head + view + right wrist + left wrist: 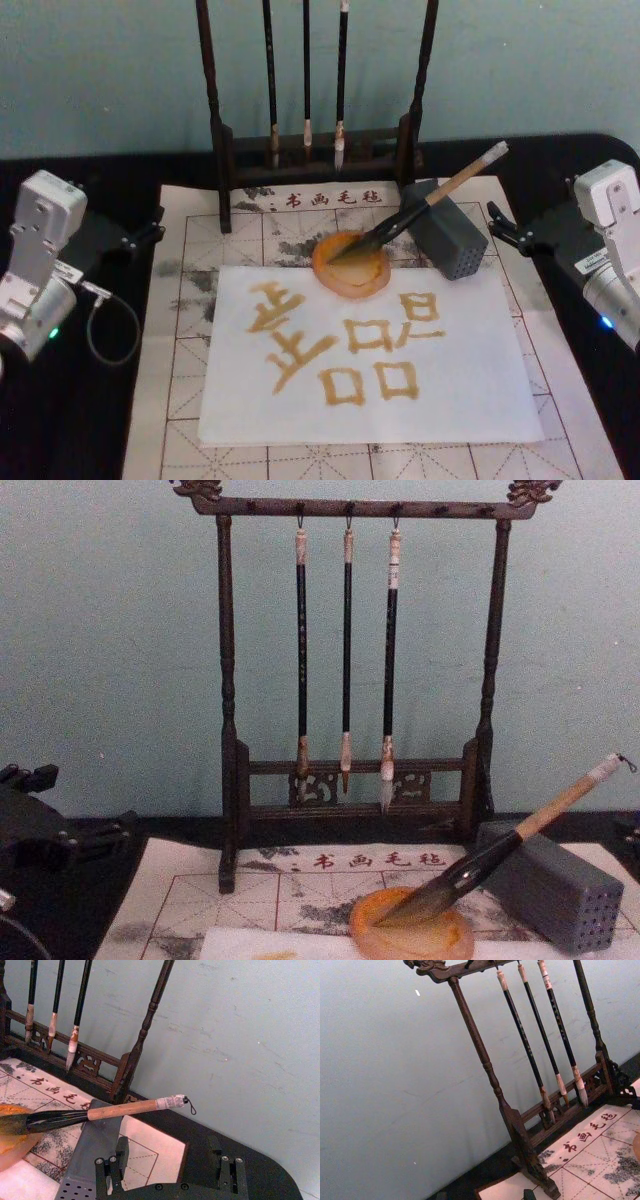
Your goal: Pick up the brush from the inkstone, write on the paper, then place the brush back to its original position.
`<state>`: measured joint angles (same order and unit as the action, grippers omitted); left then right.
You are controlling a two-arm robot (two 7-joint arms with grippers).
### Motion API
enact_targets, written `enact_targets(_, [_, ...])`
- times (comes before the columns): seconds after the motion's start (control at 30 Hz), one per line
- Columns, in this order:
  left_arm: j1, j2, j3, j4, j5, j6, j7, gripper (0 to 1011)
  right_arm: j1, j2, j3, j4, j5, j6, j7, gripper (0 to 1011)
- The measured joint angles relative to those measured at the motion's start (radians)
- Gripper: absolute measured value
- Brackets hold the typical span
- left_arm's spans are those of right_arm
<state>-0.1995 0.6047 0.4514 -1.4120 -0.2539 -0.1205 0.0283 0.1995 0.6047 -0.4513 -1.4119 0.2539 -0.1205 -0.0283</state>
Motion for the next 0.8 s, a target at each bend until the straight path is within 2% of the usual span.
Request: enact_targets(0.8, [0.000, 0.000, 0.000, 0.000, 0.000, 0.000, 0.000, 1001, 0.000, 0.000, 0.000, 0.000, 0.000, 0.000, 0.000, 1000])
